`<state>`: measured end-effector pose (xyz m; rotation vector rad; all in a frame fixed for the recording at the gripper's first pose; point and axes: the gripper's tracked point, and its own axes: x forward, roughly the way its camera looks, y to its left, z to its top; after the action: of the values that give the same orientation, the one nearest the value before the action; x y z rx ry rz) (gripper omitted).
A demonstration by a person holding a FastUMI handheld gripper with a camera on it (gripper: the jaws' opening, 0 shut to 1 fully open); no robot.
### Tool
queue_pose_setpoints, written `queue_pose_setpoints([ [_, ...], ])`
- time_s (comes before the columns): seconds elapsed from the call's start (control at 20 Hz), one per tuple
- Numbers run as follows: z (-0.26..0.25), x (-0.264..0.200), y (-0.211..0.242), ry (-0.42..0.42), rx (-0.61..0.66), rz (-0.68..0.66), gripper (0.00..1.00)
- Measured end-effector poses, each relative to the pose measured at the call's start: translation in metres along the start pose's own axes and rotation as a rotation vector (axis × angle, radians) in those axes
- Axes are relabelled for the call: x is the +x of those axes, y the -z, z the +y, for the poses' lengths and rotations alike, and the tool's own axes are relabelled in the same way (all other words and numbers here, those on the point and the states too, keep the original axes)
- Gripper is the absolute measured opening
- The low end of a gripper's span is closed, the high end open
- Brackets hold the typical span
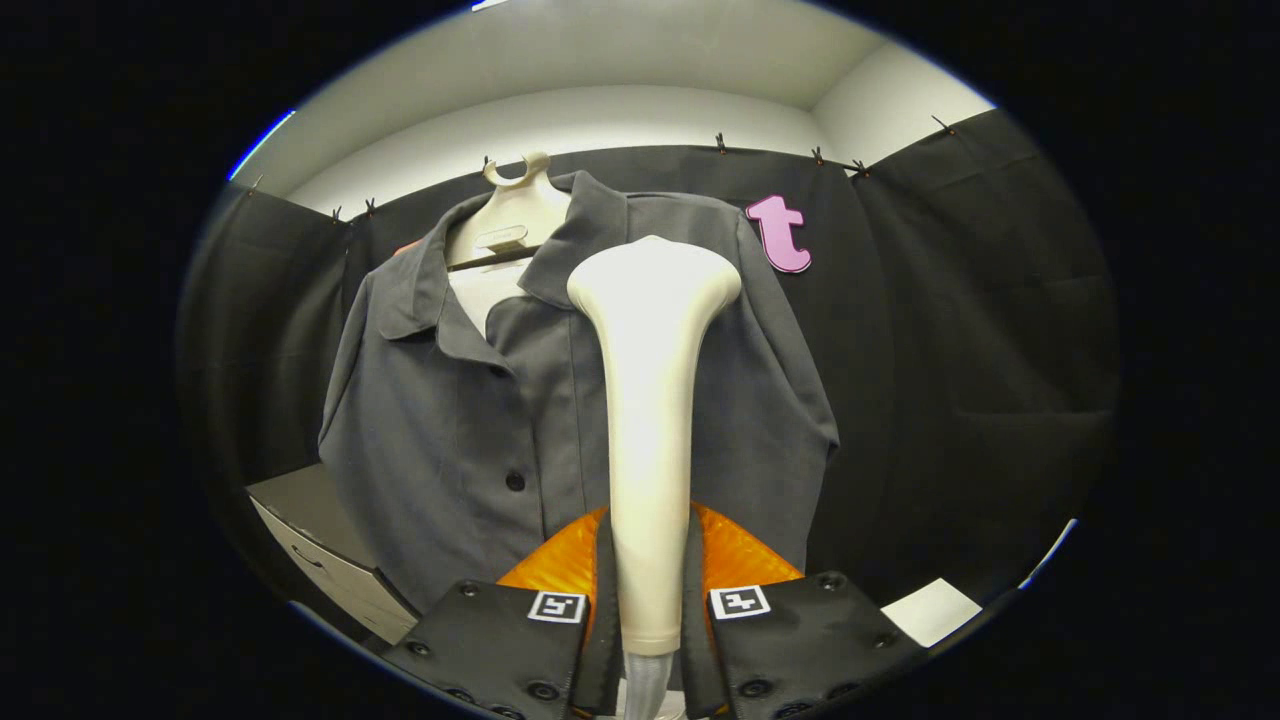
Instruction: Iron the clothes twice with a garment steamer, once on the left side and once on the right side.
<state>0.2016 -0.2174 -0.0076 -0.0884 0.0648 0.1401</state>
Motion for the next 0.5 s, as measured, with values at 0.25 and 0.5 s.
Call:
queue_pose_setpoints([
  [0.25,-0.011,-0.002,0.034,0.008,-0.013,0.055,0.32],
  [0.5,-0.017,-0.007,0.054,0.001,-0.003,0.073,0.31],
])
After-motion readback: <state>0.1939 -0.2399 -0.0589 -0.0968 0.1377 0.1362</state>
